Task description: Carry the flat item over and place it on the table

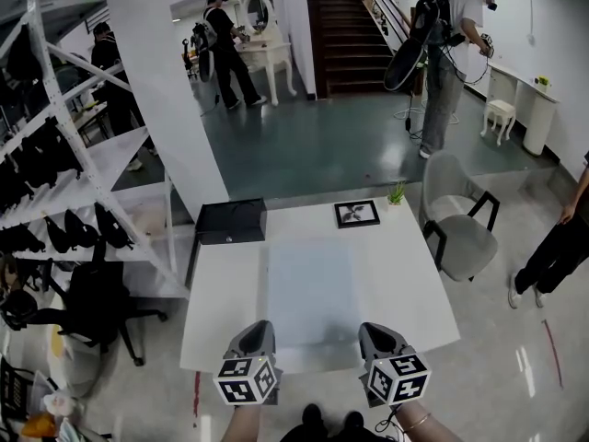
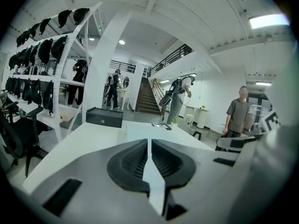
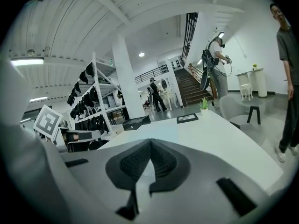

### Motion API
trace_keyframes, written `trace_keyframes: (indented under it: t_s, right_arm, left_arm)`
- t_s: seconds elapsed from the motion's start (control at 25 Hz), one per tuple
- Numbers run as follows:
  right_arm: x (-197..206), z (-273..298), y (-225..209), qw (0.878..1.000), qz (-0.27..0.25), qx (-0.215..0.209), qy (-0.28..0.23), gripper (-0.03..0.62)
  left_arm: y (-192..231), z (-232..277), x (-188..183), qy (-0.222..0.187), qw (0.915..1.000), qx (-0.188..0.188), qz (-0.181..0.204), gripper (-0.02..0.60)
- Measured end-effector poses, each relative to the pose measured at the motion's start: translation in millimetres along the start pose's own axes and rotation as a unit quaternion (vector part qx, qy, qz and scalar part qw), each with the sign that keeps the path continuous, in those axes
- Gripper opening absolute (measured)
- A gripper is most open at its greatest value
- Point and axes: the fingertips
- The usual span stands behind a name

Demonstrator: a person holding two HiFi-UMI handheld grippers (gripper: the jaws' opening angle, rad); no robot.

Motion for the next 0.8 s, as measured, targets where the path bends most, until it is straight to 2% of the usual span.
trace_keyframes:
  t_s: [0.8]
  right_arm:
    - [2, 8, -12, 1.000, -0.014, 0.009, 0.012, 0.000]
  left_arm:
    - [0, 21, 2, 0.011, 0.9999, 0.004, 0.004, 0.031]
Point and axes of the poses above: the fingertips, and each gripper's own axes: z forward along the fingers, y to its left, x out of its underside, and after that the axes turned 8 degrees about -z, right-handed
